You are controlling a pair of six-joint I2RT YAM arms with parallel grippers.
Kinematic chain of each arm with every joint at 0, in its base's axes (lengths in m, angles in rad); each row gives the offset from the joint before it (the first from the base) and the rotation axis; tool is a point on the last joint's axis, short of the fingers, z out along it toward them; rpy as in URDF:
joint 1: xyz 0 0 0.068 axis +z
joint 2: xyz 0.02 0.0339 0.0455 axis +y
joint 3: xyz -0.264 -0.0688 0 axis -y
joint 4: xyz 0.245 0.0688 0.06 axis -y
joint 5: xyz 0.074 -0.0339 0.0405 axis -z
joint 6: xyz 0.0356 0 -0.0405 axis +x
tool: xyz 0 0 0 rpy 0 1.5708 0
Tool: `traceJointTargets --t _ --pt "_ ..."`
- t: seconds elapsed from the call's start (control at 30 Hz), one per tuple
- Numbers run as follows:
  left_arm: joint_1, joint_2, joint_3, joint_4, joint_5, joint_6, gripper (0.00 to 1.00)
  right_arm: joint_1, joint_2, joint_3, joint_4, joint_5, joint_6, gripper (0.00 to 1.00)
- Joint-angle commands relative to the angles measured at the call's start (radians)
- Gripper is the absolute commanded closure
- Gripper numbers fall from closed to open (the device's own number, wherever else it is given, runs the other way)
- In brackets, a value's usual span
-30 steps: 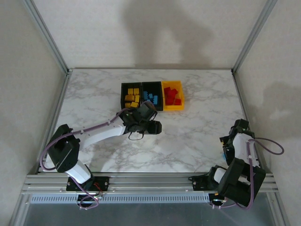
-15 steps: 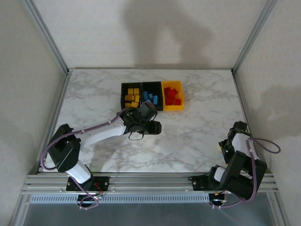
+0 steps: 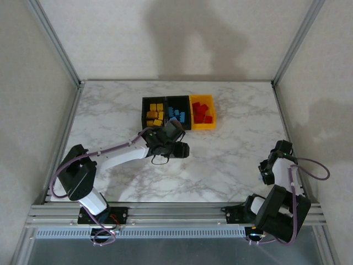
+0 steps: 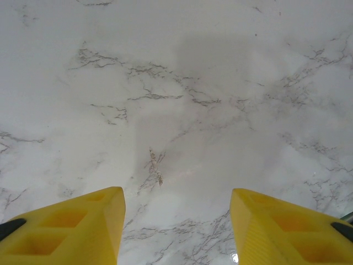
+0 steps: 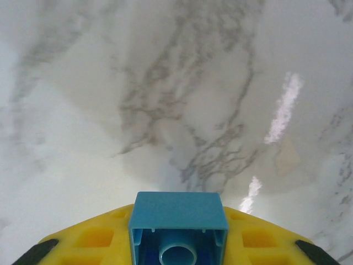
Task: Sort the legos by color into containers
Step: Pick up the lego from the bottom-right of the table, then place the lego in the container.
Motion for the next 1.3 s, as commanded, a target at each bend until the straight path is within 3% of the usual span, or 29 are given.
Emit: traceJointTargets --t 0.0,0.1,0.27,0.5,0.67,0.93,1.27 --pt "-0.005 -0.008 0.004 0.004 -0.031 -0.013 0.47 0.018 -0.041 0.098 -0.031 -0.047 -0.039 0.72" --pt "0.013 -0.049 -0.008 0.017 -0.068 -0.027 0.47 0.089 -0.03 0.188 -0.052 -0.067 -0.028 0.71" --pt "0.089 -0.176 -0.073 0.025 -0.111 -0.053 0.47 0.302 0.05 0.357 -0.034 -0.064 0.043 0.71" --pt "0.233 -0.391 -0.189 0.01 -0.135 -0.085 0.46 0.645 0.307 0.628 0.031 -0.026 0.107 0.71" --pt "0.286 -0.499 -0.259 -0.028 -0.199 -0.109 0.46 0.819 0.536 0.856 0.031 -0.024 0.114 0.71" --pt "0.361 -0.57 -0.325 -0.043 -0.183 -0.126 0.45 0.955 0.849 1.173 0.019 -0.067 0.077 0.7" --pt "0.373 -0.601 -0.335 -0.066 -0.176 -0.135 0.45 0.974 1.116 1.474 -0.014 -0.094 0.064 0.69"
